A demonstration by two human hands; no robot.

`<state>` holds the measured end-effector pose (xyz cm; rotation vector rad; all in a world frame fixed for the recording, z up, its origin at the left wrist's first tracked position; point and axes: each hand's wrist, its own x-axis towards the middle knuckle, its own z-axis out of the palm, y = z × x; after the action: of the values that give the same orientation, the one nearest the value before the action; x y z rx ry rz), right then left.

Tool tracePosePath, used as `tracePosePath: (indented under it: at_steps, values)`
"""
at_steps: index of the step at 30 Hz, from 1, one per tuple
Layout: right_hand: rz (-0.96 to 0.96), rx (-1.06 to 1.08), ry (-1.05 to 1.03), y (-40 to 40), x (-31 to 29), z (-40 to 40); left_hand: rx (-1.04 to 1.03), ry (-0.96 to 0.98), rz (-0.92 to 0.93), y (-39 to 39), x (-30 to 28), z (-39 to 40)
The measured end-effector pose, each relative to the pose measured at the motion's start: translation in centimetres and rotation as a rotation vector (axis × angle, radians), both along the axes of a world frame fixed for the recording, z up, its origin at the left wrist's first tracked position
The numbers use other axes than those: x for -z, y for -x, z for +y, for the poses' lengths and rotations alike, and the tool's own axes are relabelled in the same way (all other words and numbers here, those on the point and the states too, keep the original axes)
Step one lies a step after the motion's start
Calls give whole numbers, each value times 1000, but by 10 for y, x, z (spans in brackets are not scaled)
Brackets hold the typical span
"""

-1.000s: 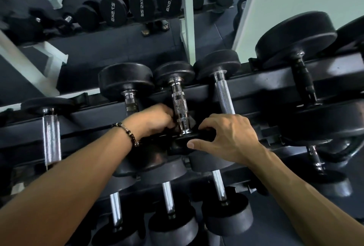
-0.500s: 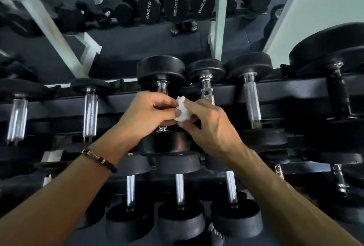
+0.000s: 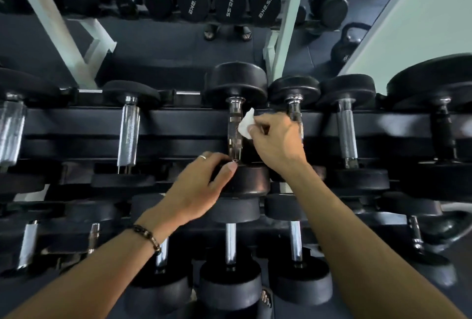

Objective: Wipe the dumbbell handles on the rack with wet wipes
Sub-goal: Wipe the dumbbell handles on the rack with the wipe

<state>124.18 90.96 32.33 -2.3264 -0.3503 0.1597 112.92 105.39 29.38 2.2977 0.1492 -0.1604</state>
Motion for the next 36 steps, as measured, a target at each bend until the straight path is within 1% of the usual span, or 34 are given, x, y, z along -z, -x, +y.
tracePosePath:
  at_steps: [3, 5, 8, 10, 13, 14, 16, 18, 20, 22, 26, 27, 28, 30, 32, 33, 36]
  values:
    - [-16, 147, -124, -10, 2, 24, -1, 88, -25, -1, 13, 4]
    - [-61, 179, -112, -18, 2, 38, 22, 108, -46, -3, 17, 6]
    - [-99, 94, -15, -19, 5, 38, 16, 150, -69, -4, 22, 6]
    - [-39, 26, 5, -7, 5, 24, -1, 165, -75, -3, 24, 6]
    - [118, -86, 51, 9, 1, 7, -17, 175, -73, -3, 25, 6]
    - [126, -107, 58, 9, 1, 6, -19, 174, -76, -3, 25, 5]
    - [45, -85, 36, 0, 4, 11, -26, 187, -84, -3, 25, 4]
    - [-74, 4, 1, -14, 8, 24, -23, 180, -89, -3, 25, 4]
    - [-126, 75, -16, -22, 13, 37, -18, 166, -92, -4, 25, 5]
    - [-104, 55, 2, -18, 18, 34, -22, 174, -89, -4, 26, 6]
    - [49, -153, 132, 3, 14, 3, -38, 208, -88, -2, 27, 5]
    - [48, -164, 141, -2, 12, 4, -42, 210, -90, -2, 26, 5]
    - [16, -126, 115, -9, 9, 11, -41, 208, -91, -2, 26, 5]
    - [-43, 7, 46, -28, 9, 30, -35, 206, -97, -2, 25, 5]
    - [-43, 77, 27, -36, 10, 41, -31, 206, -97, -2, 25, 6]
    - [-23, 60, 50, -32, 10, 39, -30, 203, -92, -2, 25, 6]
    - [65, -109, 202, -5, 3, 14, -34, 196, -91, -1, 26, 6]
